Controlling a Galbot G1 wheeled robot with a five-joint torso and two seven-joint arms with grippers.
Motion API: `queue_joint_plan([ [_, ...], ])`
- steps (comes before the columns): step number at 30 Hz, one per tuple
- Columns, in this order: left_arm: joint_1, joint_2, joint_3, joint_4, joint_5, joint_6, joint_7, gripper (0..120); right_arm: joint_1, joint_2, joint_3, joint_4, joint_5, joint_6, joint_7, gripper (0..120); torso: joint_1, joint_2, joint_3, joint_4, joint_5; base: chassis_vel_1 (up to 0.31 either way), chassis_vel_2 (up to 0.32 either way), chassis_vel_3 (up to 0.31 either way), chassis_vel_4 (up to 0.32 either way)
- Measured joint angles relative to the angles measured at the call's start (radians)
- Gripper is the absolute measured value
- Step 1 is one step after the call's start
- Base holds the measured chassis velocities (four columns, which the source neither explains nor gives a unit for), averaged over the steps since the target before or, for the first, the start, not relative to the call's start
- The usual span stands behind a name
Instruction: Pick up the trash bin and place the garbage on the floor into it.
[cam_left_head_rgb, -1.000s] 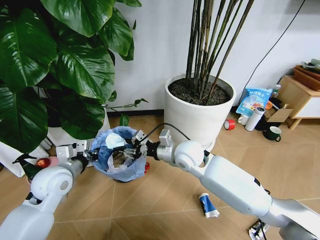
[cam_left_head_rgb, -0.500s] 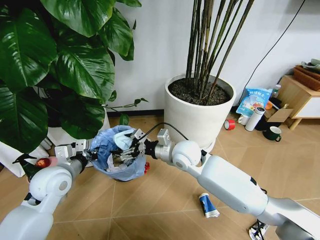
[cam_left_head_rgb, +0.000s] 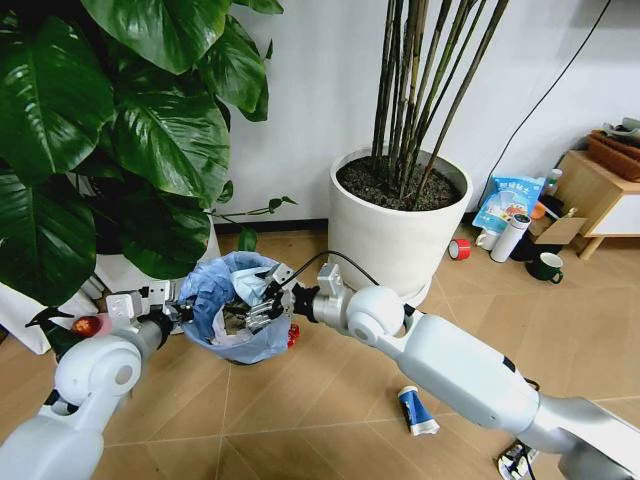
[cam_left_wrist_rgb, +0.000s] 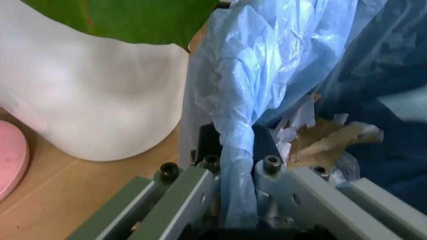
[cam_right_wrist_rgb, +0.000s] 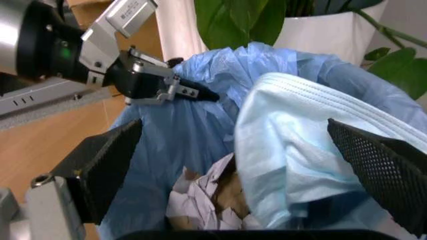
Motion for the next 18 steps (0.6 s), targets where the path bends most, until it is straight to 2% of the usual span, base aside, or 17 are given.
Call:
queue_joint_plan([
  [13, -0.003, -0.002, -0.001, 0.011, 0.004, -0.002, 0.001, 0, -0.003, -0.036, 0.029, 0.045, 0.043, -0.002, 0.013, 100, 0.000, 0.000, 0.000, -0.0001, 0.0000, 0.000, 0.000, 0.000, 0.000],
  [16, -0.003, -0.004, 0.001, 0.009, 0.005, -0.003, 0.001, 0, 0.005, -0.015, 0.031, 0.037, 0.105, -0.019, 0.029, 100, 0.000, 0.000, 0.000, 0.0000, 0.0000, 0.000, 0.000, 0.000, 0.000],
  [18, -0.002, -0.004, 0.002, 0.007, 0.005, -0.004, 0.001, 0, 0.018, 0.010, 0.022, 0.033, 0.202, -0.038, 0.065, 100, 0.000, 0.000, 0.000, 0.0000, 0.0000, 0.000, 0.000, 0.000, 0.000],
])
